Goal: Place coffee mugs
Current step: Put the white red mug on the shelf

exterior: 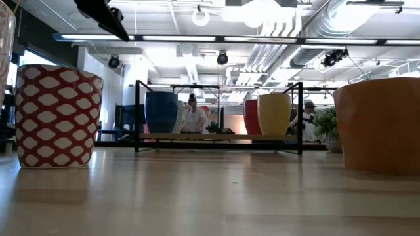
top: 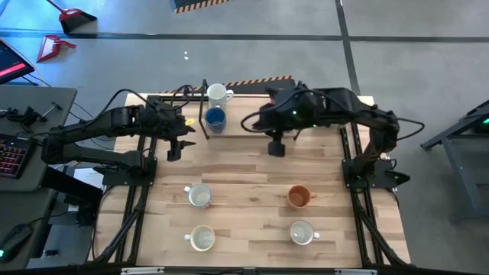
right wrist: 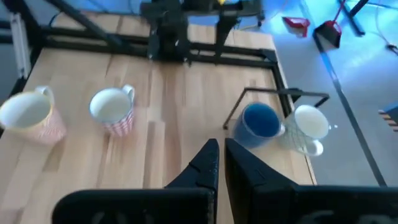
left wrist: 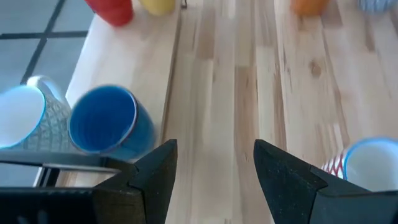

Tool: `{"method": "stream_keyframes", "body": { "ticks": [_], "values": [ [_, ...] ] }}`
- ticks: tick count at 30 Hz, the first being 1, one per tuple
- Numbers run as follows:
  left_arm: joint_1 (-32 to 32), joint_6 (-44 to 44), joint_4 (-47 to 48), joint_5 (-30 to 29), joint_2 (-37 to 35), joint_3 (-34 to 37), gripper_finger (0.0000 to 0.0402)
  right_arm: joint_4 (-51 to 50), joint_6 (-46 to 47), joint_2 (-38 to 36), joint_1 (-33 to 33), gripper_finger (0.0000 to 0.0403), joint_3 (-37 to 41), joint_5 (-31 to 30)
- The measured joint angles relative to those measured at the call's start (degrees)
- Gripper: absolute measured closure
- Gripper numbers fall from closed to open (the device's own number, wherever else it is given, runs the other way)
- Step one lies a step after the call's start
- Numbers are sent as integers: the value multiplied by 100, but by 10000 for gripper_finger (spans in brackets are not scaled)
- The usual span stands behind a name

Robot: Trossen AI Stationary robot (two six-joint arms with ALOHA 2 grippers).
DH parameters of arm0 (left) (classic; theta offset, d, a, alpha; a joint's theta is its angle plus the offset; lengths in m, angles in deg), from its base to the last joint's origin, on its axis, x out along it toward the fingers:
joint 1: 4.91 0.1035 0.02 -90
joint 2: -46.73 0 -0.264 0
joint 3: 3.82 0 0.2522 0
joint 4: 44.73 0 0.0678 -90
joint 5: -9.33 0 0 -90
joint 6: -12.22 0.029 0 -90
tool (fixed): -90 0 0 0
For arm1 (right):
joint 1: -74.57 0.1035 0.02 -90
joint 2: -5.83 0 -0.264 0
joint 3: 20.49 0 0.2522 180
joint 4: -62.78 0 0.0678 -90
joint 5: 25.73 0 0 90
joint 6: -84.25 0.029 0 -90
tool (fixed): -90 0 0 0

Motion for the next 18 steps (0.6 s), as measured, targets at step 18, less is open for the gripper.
{"method": "stream_keyframes", "body": {
  "ticks": [18],
  "values": [
    [-4, -488, -369, -58, -2, 0, 202, 363, -244, -815, -383, 398, 1030, -129]
  ]
}}
